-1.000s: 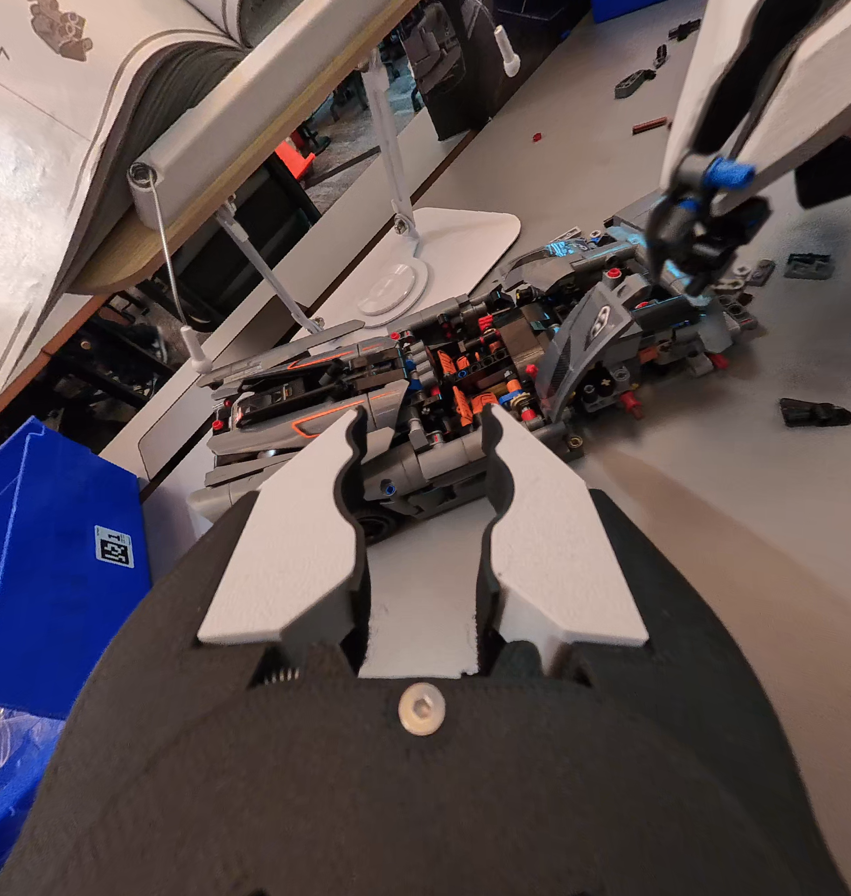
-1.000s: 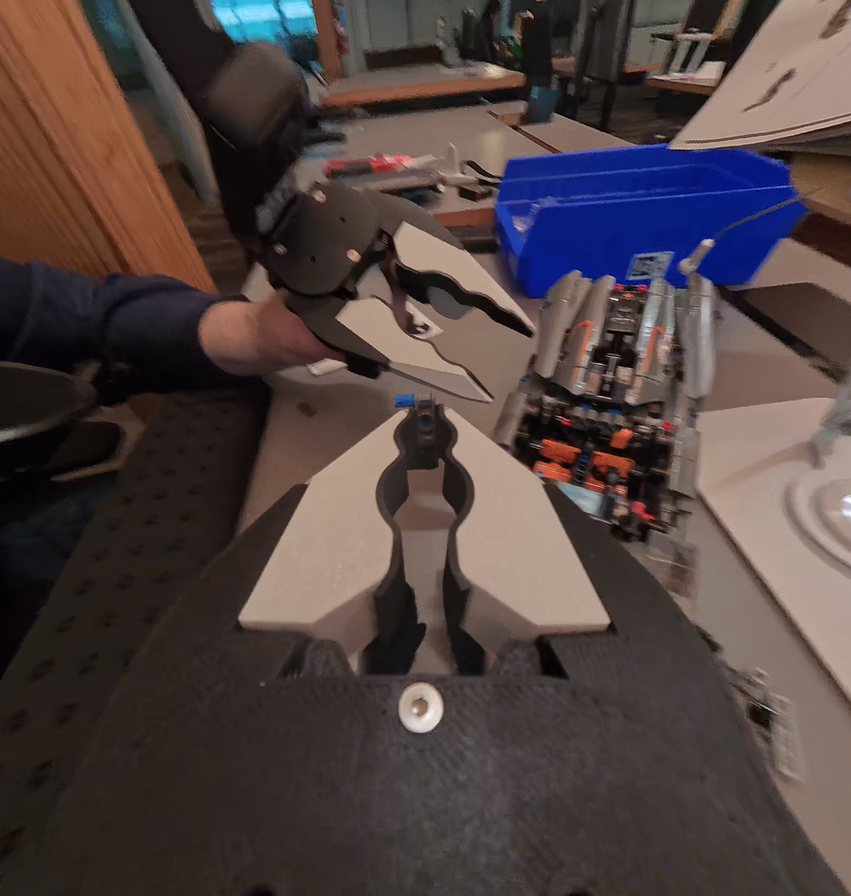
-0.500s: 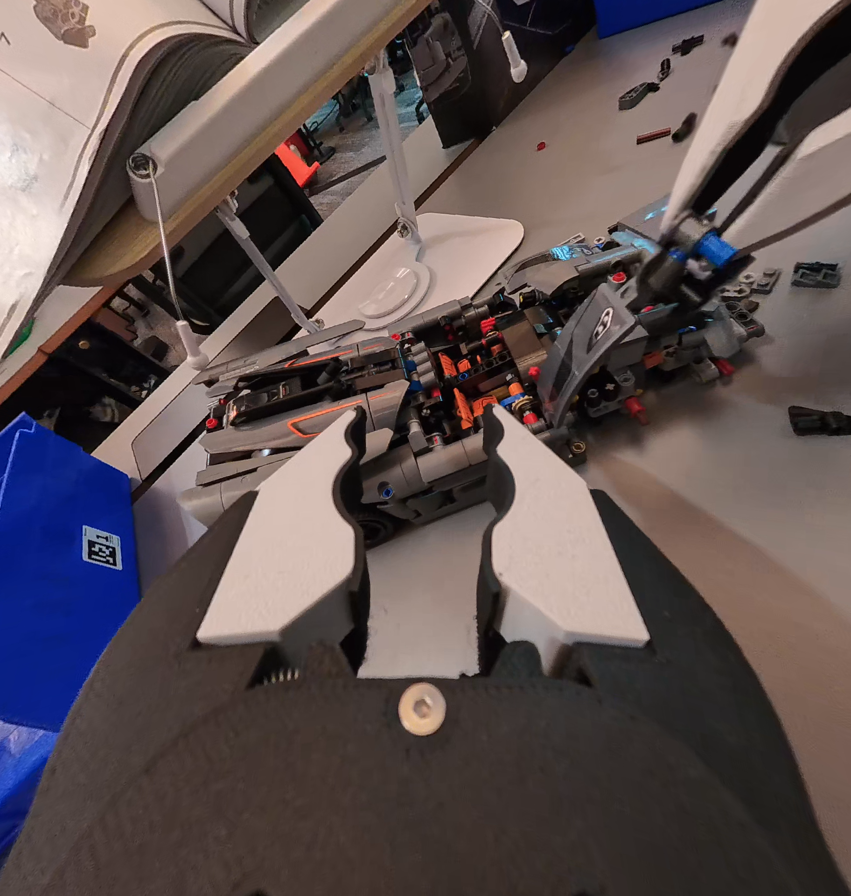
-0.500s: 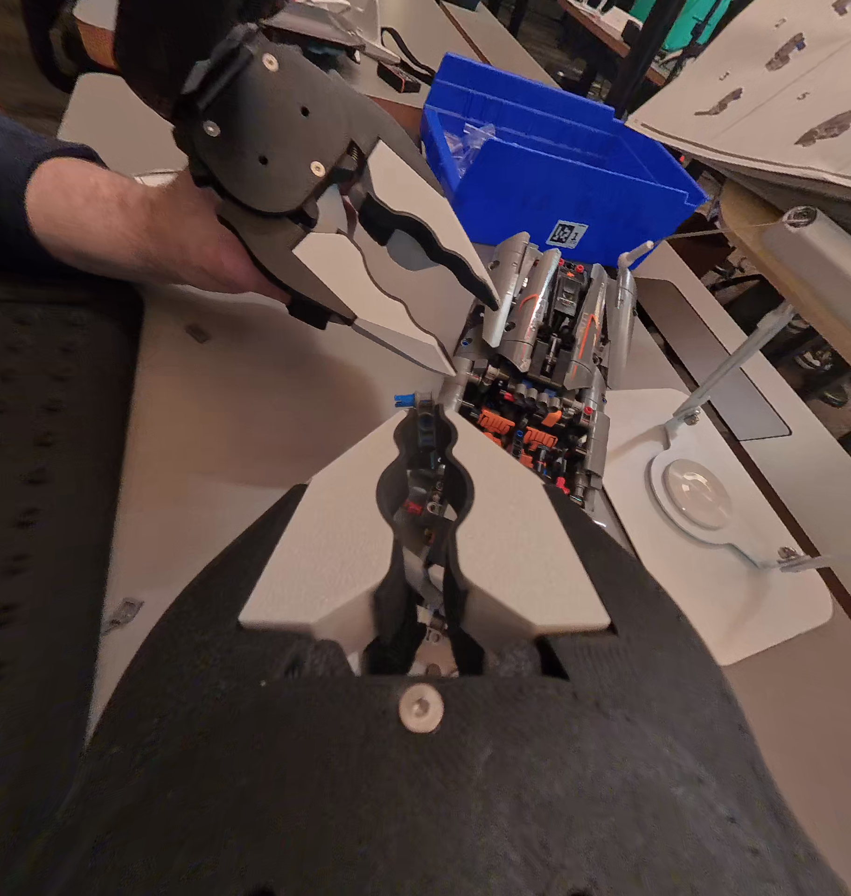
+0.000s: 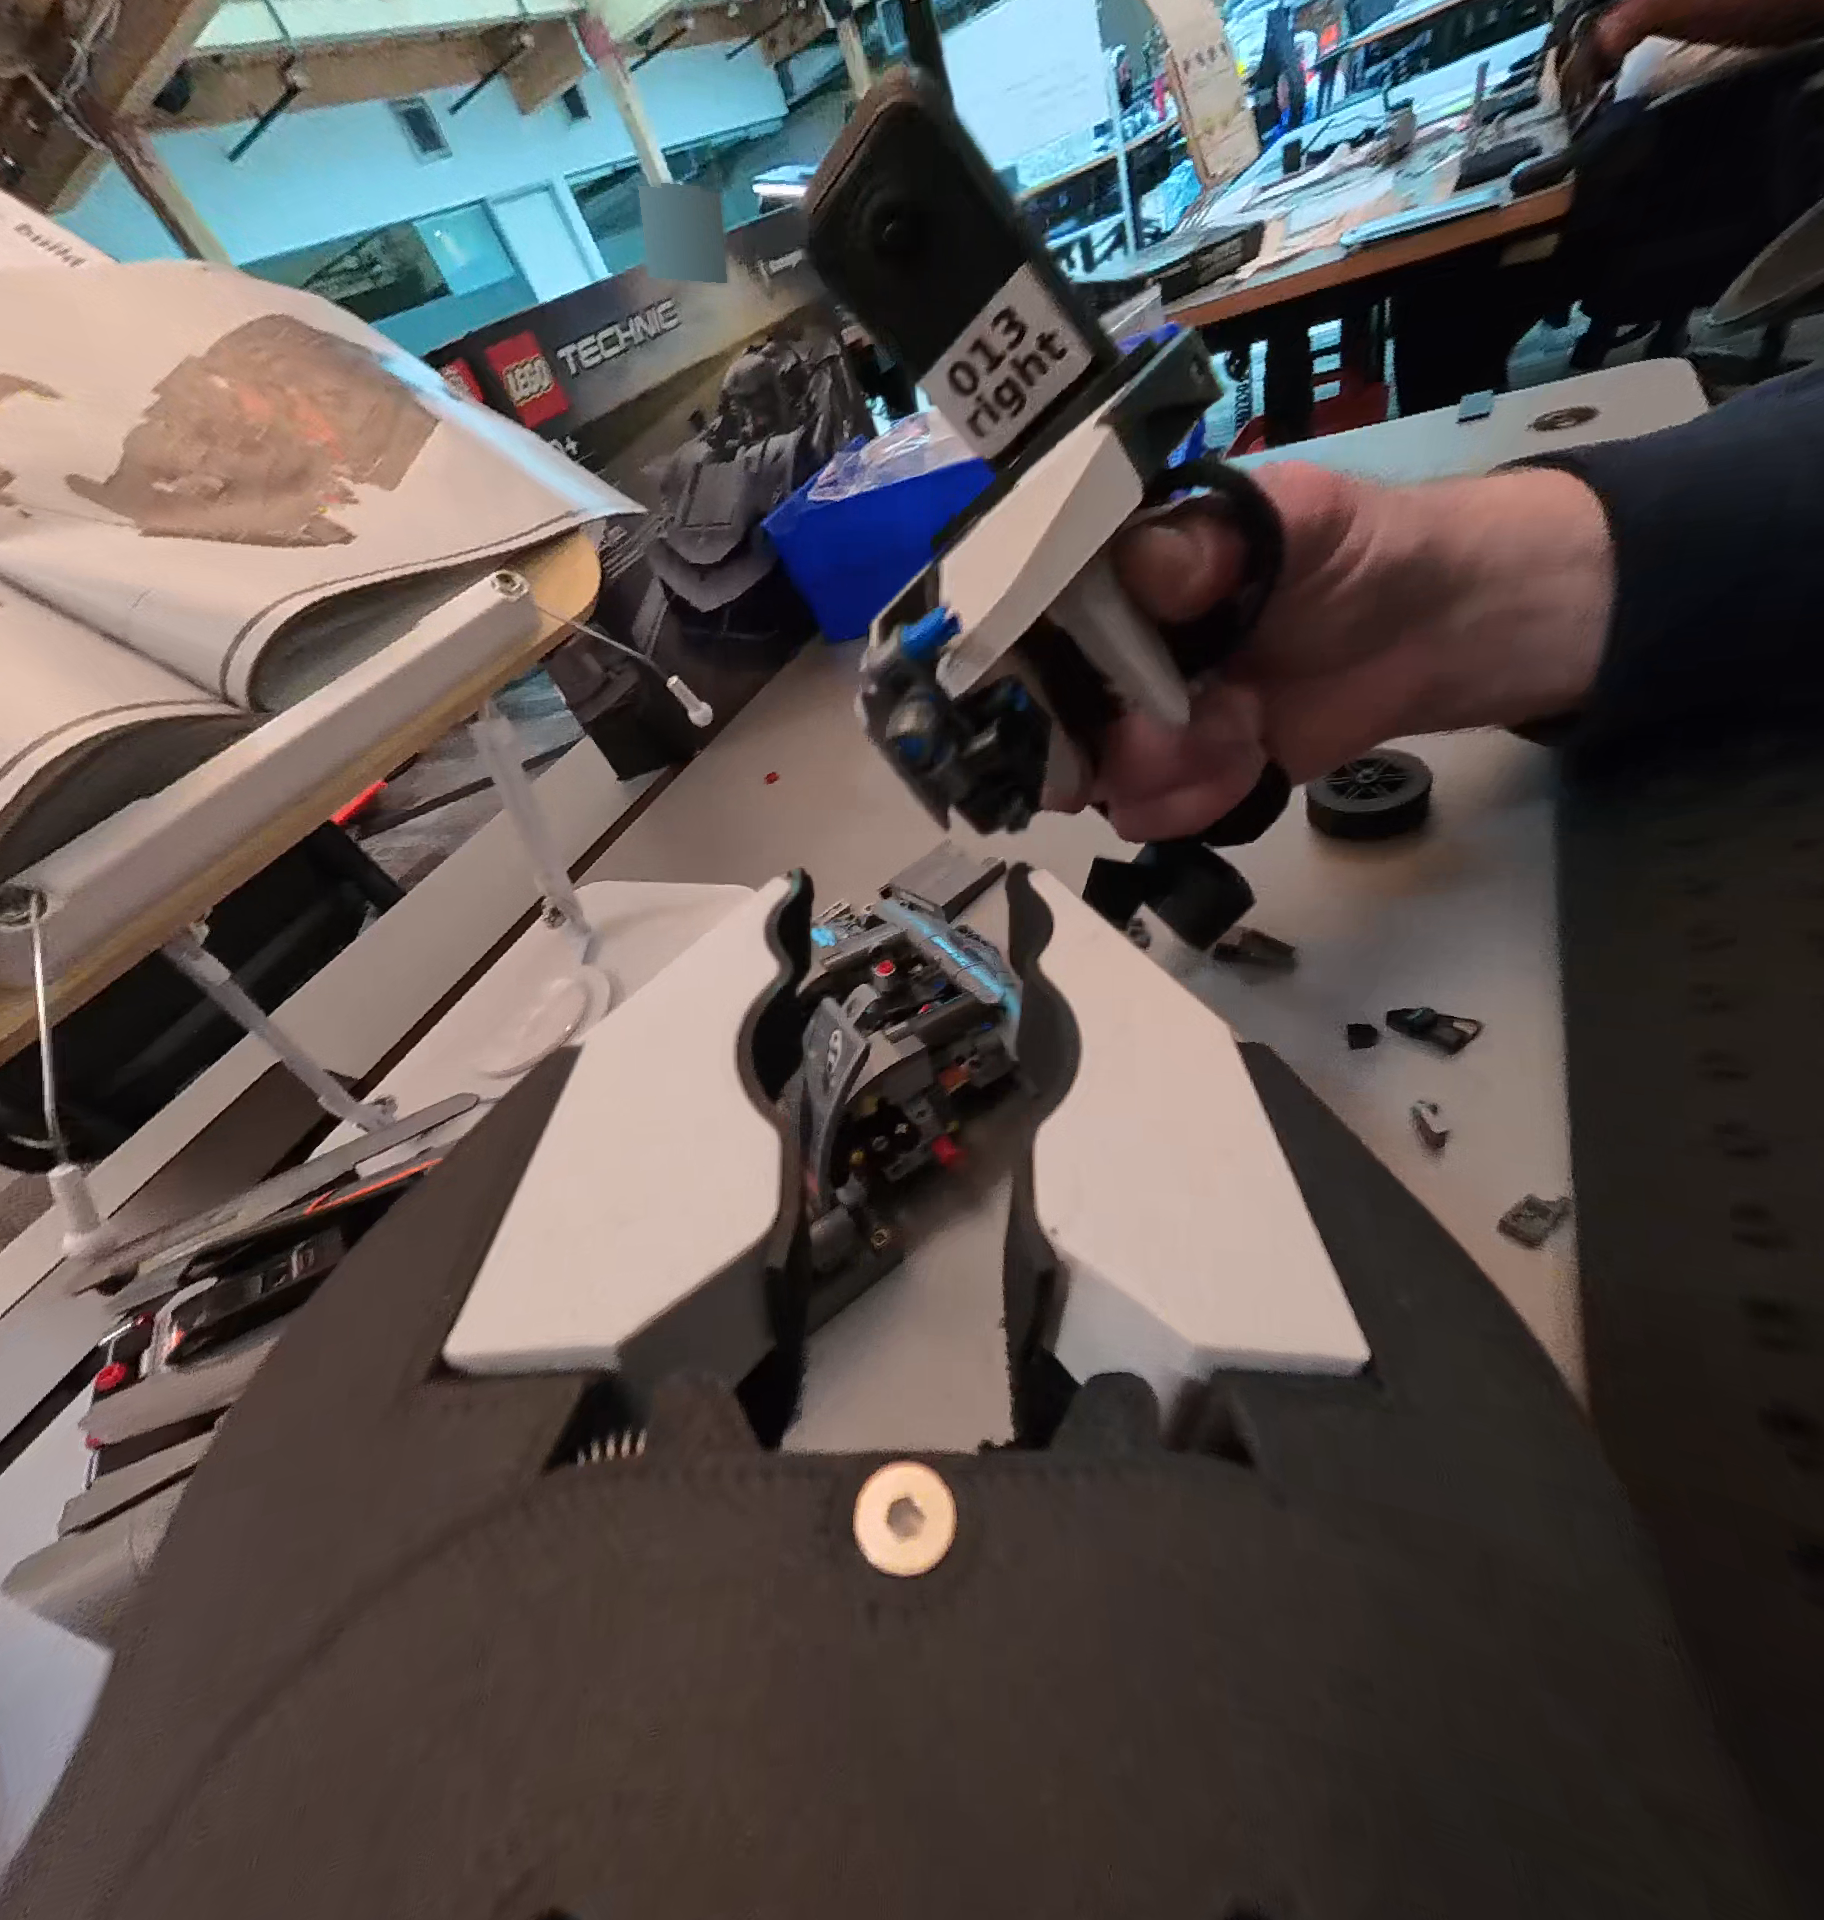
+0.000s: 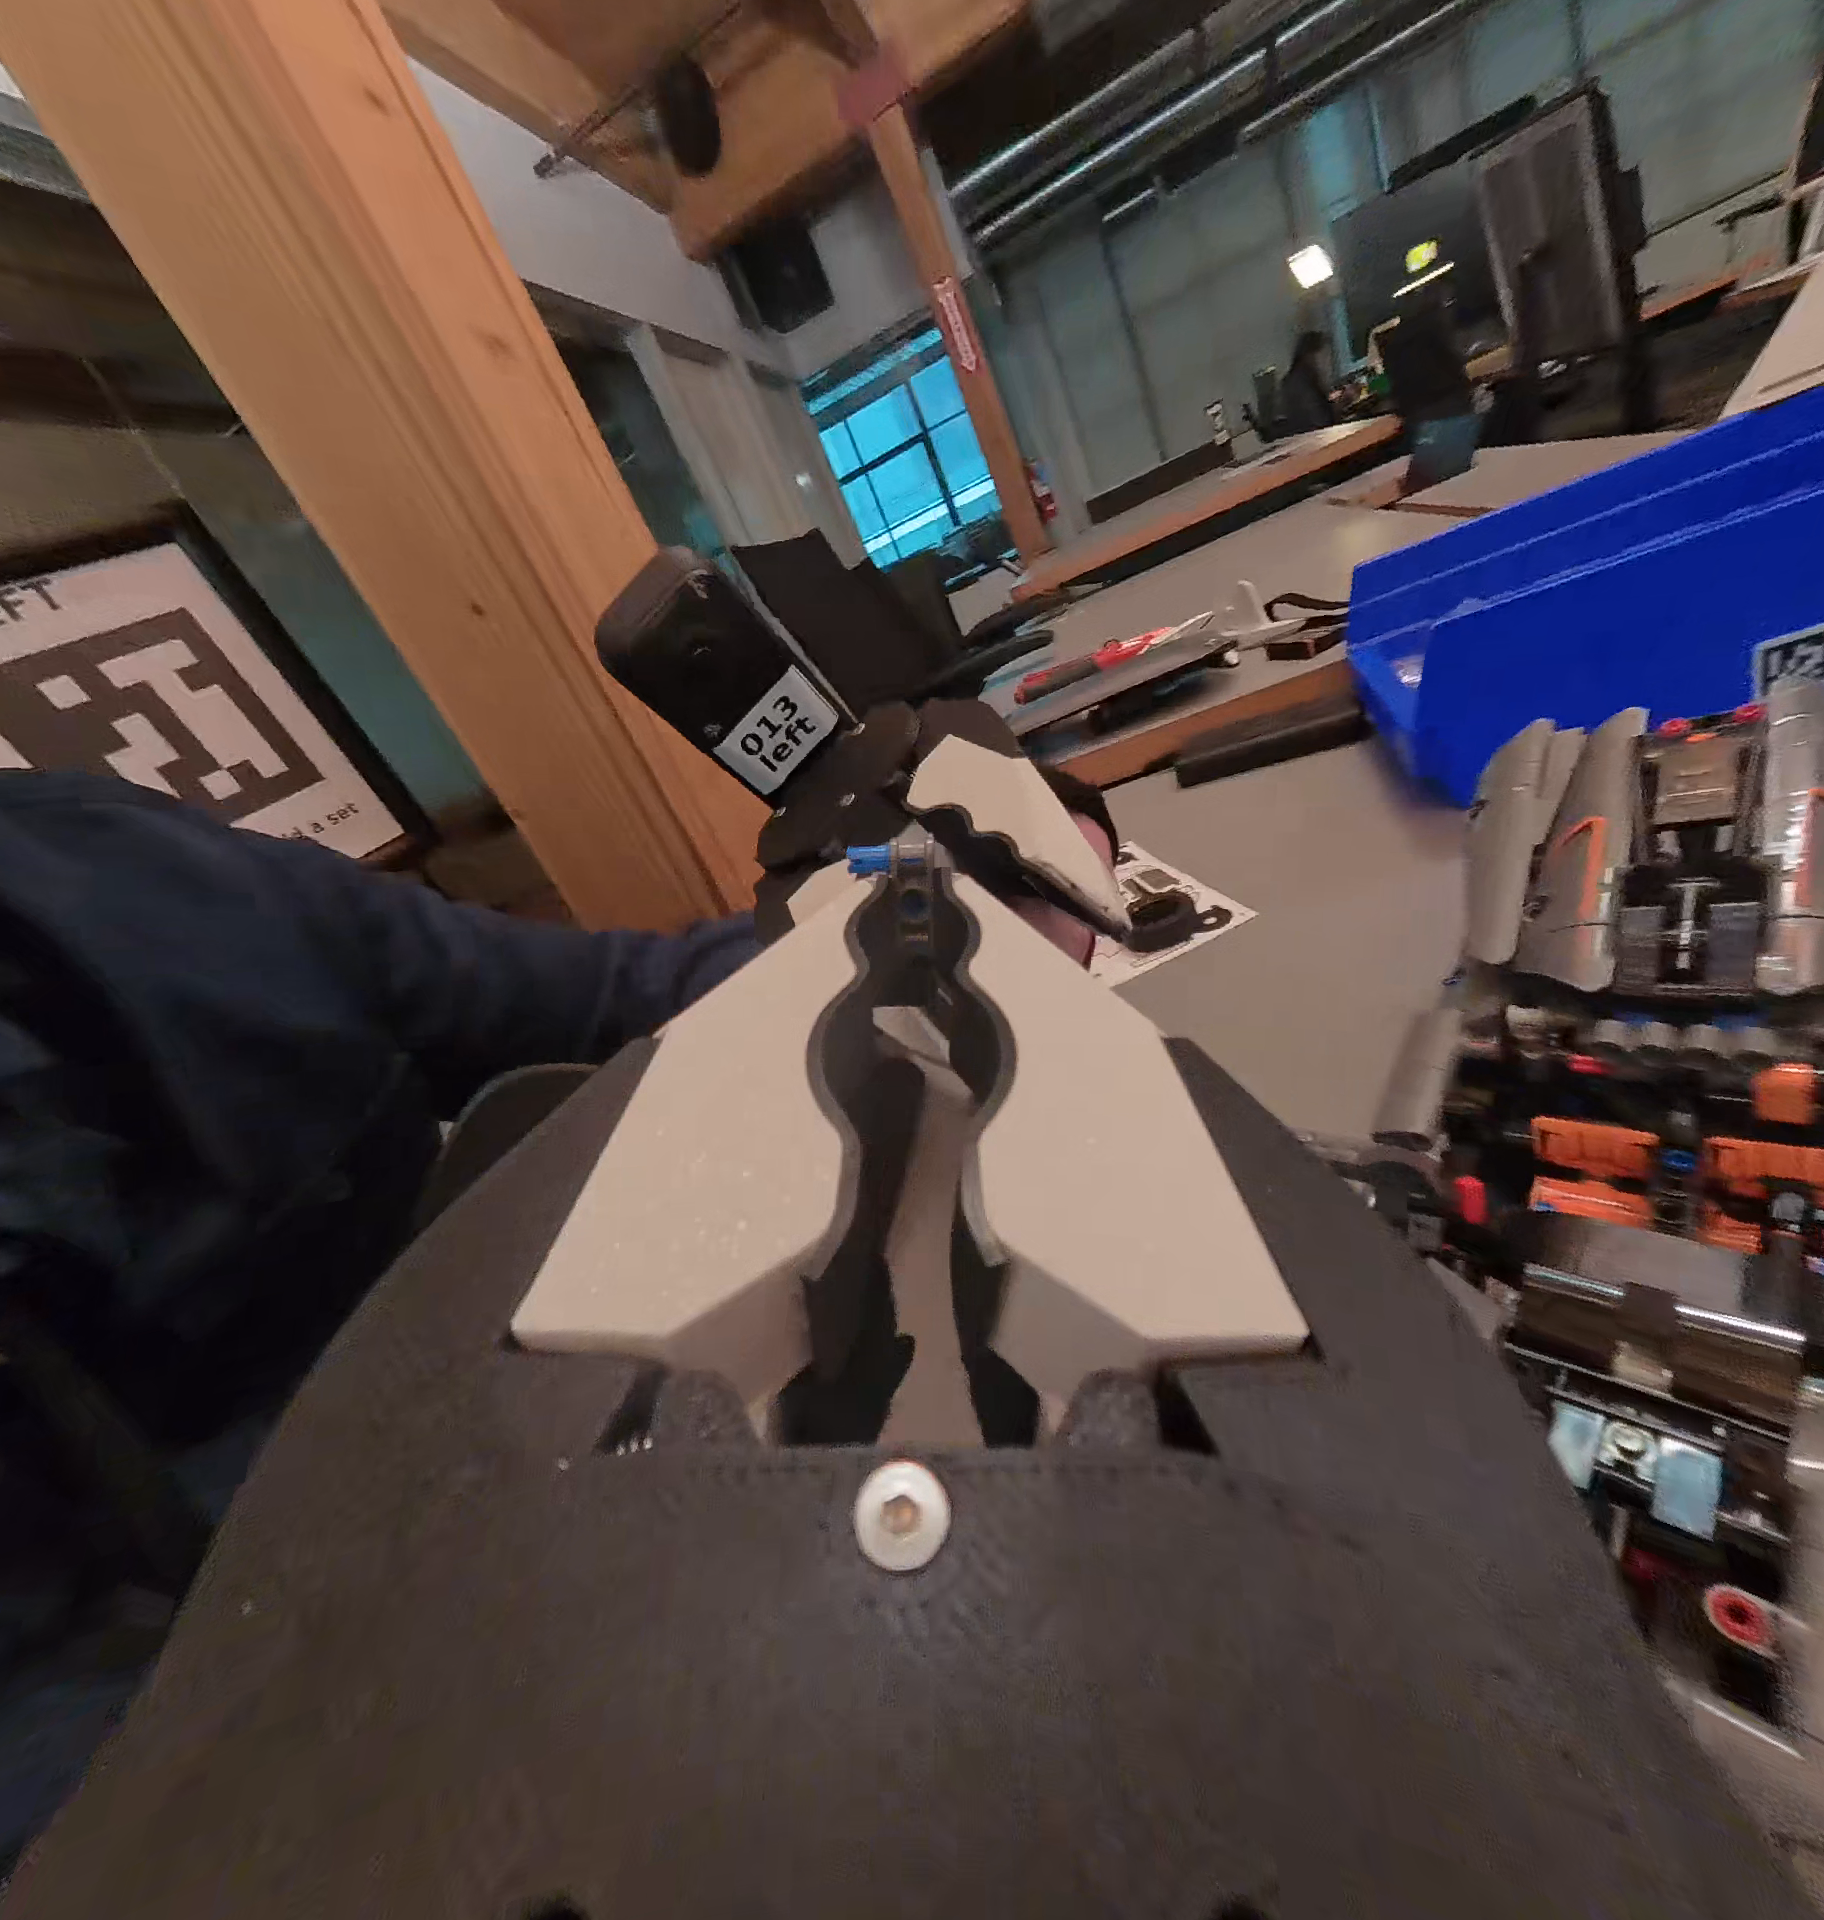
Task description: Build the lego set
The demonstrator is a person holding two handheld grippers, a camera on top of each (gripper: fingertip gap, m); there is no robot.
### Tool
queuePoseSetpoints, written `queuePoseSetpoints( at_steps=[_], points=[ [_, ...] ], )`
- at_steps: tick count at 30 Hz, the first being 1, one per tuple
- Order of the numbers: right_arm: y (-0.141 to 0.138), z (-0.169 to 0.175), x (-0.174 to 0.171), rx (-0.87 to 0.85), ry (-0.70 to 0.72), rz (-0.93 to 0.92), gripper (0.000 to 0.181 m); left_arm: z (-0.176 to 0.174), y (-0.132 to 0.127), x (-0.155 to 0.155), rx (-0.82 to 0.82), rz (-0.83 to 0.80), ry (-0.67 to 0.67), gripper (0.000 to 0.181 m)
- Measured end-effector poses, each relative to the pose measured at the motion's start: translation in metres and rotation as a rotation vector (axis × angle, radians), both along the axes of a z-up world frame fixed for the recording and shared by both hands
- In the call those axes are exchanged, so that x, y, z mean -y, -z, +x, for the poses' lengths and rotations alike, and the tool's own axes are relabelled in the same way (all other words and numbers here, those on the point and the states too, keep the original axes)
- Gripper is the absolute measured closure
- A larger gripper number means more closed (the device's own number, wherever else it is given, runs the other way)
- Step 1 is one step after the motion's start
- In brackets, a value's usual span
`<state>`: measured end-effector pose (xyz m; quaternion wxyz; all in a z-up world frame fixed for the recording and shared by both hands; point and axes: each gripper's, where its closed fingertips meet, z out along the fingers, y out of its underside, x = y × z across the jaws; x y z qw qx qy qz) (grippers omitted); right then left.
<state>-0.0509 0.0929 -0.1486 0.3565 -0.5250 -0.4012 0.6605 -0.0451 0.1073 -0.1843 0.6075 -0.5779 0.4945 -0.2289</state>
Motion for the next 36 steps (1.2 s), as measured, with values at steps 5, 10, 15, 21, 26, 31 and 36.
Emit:
queuePoseSetpoints(
  at_steps=[5,10,15,21,26,31,36],
  points=[
    [0.005,-0.007,0.001,-0.002,-0.026,-0.056,0.176,0.005,-0.007,0.011,0.003,0.050,0.026,0.158],
    [0.007,-0.008,0.000,0.009,-0.015,-0.048,0.173,0.003,-0.007,0.012,0.011,0.046,0.028,0.165],
    [0.005,-0.005,0.001,0.006,-0.025,-0.036,0.170,0.004,-0.009,0.015,0.033,0.027,0.050,0.167],
    [0.003,-0.003,0.004,-0.006,-0.035,-0.020,0.177,0.006,-0.009,0.020,0.076,-0.055,0.123,0.167],
    [0.002,-0.001,0.003,0.009,-0.006,0.025,0.177,0.005,-0.015,0.026,0.128,-0.093,0.195,0.156],
    [0.002,0.001,0.002,0.020,0.003,0.040,0.177,-0.007,-0.031,0.027,0.238,-0.151,0.243,0.162],
    [0.002,0.000,0.005,0.033,0.009,0.078,0.177,-0.010,-0.032,0.024,0.259,-0.178,0.235,0.180]
  ],
)
